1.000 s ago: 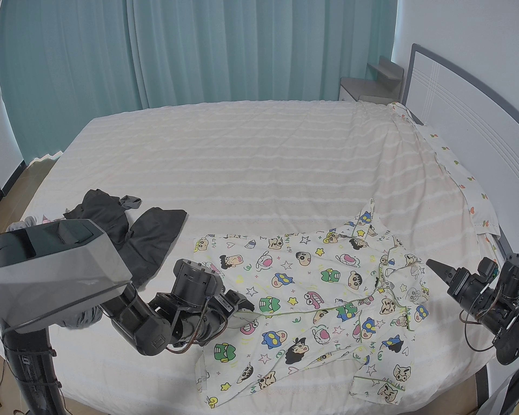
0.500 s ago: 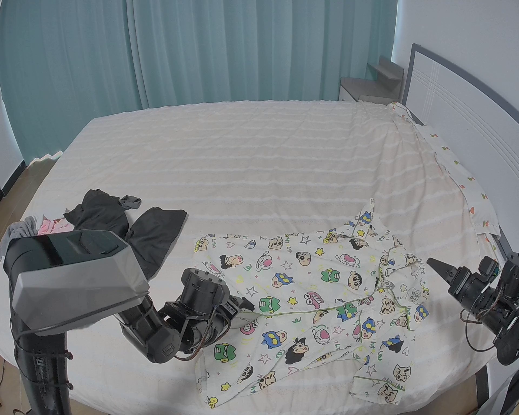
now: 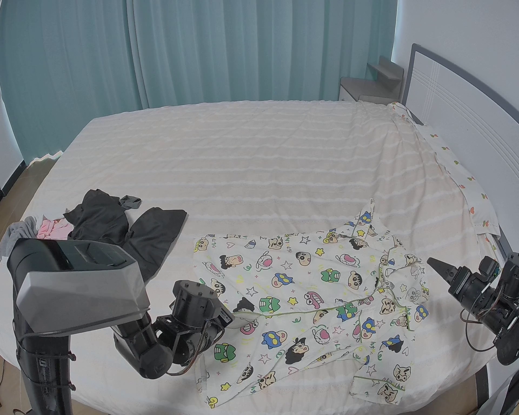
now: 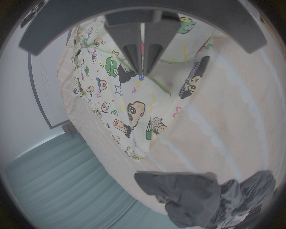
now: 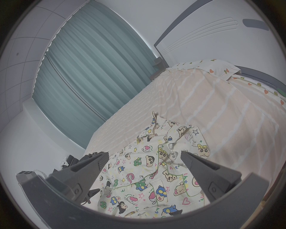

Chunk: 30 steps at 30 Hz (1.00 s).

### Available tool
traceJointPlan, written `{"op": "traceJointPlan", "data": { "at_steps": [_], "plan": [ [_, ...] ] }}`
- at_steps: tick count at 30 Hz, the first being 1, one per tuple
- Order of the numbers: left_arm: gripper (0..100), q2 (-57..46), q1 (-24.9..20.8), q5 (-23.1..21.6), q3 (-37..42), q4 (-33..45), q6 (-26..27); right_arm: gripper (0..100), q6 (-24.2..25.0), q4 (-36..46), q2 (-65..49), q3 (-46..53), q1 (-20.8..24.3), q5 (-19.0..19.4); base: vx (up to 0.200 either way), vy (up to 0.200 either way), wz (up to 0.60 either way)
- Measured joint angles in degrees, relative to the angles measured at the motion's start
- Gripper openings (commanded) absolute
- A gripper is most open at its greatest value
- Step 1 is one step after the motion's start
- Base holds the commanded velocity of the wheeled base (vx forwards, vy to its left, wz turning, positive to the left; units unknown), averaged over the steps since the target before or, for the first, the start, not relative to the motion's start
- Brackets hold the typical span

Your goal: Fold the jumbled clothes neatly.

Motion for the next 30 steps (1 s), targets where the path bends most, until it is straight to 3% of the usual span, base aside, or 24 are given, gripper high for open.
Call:
{"op": "traceJointPlan", "data": {
  "at_steps": [4, 11, 12, 17, 30],
  "plan": [
    [0, -0.93, -0.22, 1.78, 4.44, -5.28, 3.83, 100, 0.00, 0.02, -0.13, 0.00, 0.05, -0.01, 0.000, 0.000, 0.00],
    [0, -1.34, -0.37, 1.04, 5.73, -5.84, 4.07, 100, 0.00, 0.00, -0.93, 0.00, 0.07, 0.00, 0.000, 0.000, 0.00],
    [100, -1.27, -0.37, 0.68, 5.56, -5.80, 4.07, 100, 0.00, 0.02, -1.01, 0.00, 0.07, 0.00, 0.000, 0.000, 0.00],
    [100, -0.82, -0.37, -1.26, 4.88, -5.69, 4.00, 100, 0.00, 0.02, -1.24, 0.00, 0.07, 0.00, 0.000, 0.000, 0.00],
    [100, 4.33, 0.28, -0.06, -1.88, -5.53, 3.80, 100, -0.01, 0.00, -1.32, 0.00, 0.00, 0.00, 0.000, 0.000, 0.00]
  ]
}}
